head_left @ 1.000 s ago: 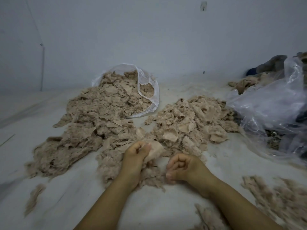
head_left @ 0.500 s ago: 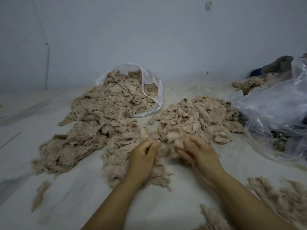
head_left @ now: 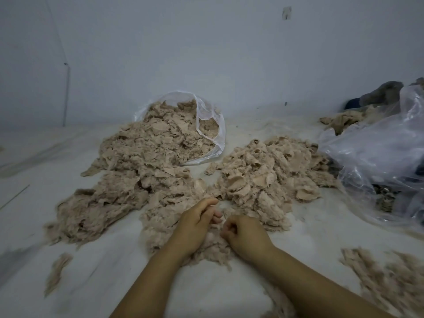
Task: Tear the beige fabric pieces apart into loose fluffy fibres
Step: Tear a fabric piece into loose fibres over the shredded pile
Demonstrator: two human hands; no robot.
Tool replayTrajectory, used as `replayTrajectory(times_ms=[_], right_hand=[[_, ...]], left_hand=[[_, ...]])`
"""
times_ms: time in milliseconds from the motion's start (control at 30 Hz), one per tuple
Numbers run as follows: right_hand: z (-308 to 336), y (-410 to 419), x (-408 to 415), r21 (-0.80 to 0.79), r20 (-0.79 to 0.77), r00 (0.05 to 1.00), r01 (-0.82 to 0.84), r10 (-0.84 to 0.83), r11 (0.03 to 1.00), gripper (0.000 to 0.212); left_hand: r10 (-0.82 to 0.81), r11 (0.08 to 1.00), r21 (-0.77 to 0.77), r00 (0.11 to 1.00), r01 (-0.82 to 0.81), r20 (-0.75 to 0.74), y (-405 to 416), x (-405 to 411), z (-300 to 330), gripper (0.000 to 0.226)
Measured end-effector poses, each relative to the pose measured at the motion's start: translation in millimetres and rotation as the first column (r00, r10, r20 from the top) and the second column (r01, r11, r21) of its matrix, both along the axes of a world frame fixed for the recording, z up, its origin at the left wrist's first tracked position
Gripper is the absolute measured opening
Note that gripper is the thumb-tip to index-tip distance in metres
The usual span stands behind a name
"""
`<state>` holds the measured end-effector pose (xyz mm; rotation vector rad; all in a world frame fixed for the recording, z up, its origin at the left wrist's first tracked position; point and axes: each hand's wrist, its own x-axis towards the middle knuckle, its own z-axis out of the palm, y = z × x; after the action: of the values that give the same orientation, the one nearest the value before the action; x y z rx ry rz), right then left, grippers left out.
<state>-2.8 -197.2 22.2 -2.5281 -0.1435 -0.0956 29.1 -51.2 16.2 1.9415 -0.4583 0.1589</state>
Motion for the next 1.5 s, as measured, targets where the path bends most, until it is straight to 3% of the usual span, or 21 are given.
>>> replayTrajectory(times_ms=[100,167,267,333,400,500,600,667,733,867,967,1067,1133,1267,1367,1500], right_hand=[[-0.7,-5.7,1.4,0.159,0.001,1.0,0.005,-0.005,0.987,0.012],[-3.1,-11.9,-2.1,0.441,-0.049,0.997,0.082,-0.067,0.894,0.02],[-2.6,-20.5,-7.9,0.836,-0.189,0.982,0.176,-0.028,0.52,0.019],[1.3,-25.3,-8.2,0.946,-0.212,0.977,0.197,0.033,0.257,0.017],[4.6,-29.5,-6.9,0.973,-0.208,0.976,0.201,0.057,0.114,0.019],[3.4,-29.8,-7.1,0.962,-0.211,0.975,0.195,0.068,0.191,0.016],[-0.2,-27.7,-8.8,0.958,-0.162,0.979,0.126,0.126,0.258,0.007],[-0.1,-27.6,-10.4,0.958,-0.124,0.979,0.076,0.161,0.277,0.015],[0.0,-28.7,-11.6,0.935,-0.109,0.983,0.05,0.148,0.351,0.024],[0.8,-27.0,-14.3,0.892,-0.113,0.983,0.035,0.146,0.45,0.014],[-0.4,-25.2,-14.9,0.899,-0.104,0.984,0.029,0.148,0.436,0.011],[-0.5,-25.9,-15.9,0.909,-0.081,0.986,0.014,0.144,0.417,0.011],[-0.3,-27.2,-14.6,0.905,-0.086,0.987,0.019,0.138,0.426,0.014],[1.5,-29.0,-13.5,0.912,-0.12,0.97,0.023,0.213,0.41,0.014],[2.4,-29.3,-14.1,0.906,-0.123,0.965,0.013,0.233,0.423,0.028],[-0.5,-27.7,-15.9,0.899,-0.144,0.952,0.012,0.269,0.438,0.051]], left_hand=[[0.009,0.996,0.091,1.0,-0.011,0.026,2.8,1.7,-2.1,0.024],[0.028,0.974,0.223,0.995,-0.05,0.1,4.7,3.1,-2.8,0.027],[-0.028,0.918,0.394,0.981,-0.052,0.194,5.9,6.1,-5.0,0.025],[-0.032,0.893,0.445,0.978,-0.065,0.207,5.6,5.3,-5.4,0.021],[-0.002,0.905,0.416,0.979,-0.085,0.204,5.3,4.2,-3.5,0.018],[0.082,0.987,0.128,0.989,-0.098,0.126,0.4,-4.1,6.7,0.01],[-0.094,0.973,-0.226,0.978,0.05,-0.187,-10.4,-12.3,12.7,0.028],[-0.114,0.976,-0.207,0.97,0.069,-0.213,-15.8,-14.9,12.2,0.032],[-0.051,0.983,-0.184,0.984,0.019,-0.169,-17.9,-16.7,14.4,0.021],[0.038,0.93,-0.35,0.976,-0.113,-0.215,-18.2,-16.9,17.8,0.025],[0.012,0.924,-0.367,0.97,-0.103,-0.241,-19.1,-19.6,17.1,0.019],[-0.155,0.967,-0.24,0.946,0.086,-0.286,-16.2,-22.5,18.1,0.029],[-0.232,0.961,-0.222,0.911,0.162,-0.34,-16.2,-24.9,20.7,0.019],[-0.212,0.882,-0.471,0.87,-0.026,-0.445,-6.8,-19.8,26.9,0.023],[-0.179,0.864,-0.501,0.897,-0.053,-0.403,-4.6,-15.2,25.3,0.033],[-0.222,0.867,-0.499,0.887,-0.011,-0.406,-11.8,-19.0,22.8,0.029]])
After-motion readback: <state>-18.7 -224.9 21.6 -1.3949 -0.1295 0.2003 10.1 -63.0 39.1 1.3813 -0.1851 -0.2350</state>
